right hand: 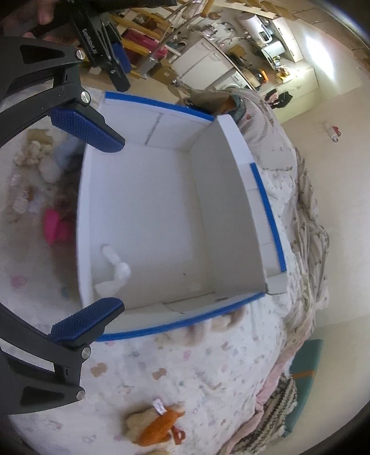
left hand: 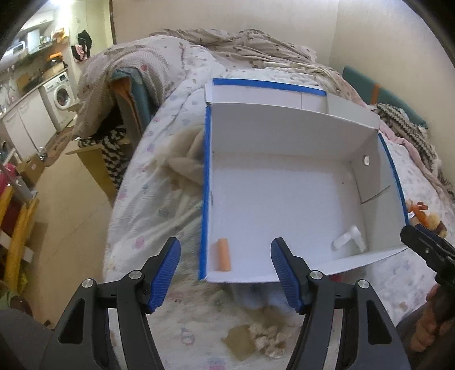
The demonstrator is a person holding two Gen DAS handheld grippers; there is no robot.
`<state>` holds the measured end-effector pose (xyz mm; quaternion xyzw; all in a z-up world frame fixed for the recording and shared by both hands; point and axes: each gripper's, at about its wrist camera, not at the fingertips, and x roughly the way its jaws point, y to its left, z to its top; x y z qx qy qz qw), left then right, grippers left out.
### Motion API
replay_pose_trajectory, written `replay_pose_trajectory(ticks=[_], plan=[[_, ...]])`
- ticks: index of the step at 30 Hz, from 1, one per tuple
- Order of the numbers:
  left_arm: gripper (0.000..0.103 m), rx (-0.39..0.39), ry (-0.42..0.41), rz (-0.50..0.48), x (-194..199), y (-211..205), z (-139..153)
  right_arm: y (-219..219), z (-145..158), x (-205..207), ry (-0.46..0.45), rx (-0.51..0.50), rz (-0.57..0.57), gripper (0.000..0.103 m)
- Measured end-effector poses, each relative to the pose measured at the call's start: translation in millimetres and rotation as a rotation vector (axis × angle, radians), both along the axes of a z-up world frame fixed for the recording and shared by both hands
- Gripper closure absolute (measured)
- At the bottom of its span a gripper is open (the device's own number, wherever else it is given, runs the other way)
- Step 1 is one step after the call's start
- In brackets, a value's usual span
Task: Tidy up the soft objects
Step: 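Move both open tools out of the box toward the remaining soft items, then grasp the light blue fluffy plush with the left tool while the right tool grasps the pink rubber duck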
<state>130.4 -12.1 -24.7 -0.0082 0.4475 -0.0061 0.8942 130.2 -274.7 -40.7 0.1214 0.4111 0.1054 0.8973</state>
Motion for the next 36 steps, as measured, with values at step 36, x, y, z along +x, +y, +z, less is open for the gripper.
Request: replay_pose_trajectory(ticks=[36], plan=[[0.036, -0.155, 0.461, -0.091, 21.7, -58.3, -115.3, 1.8, -66.9, 5.1, 0.356, 0.088, -0.019, 0.0]])
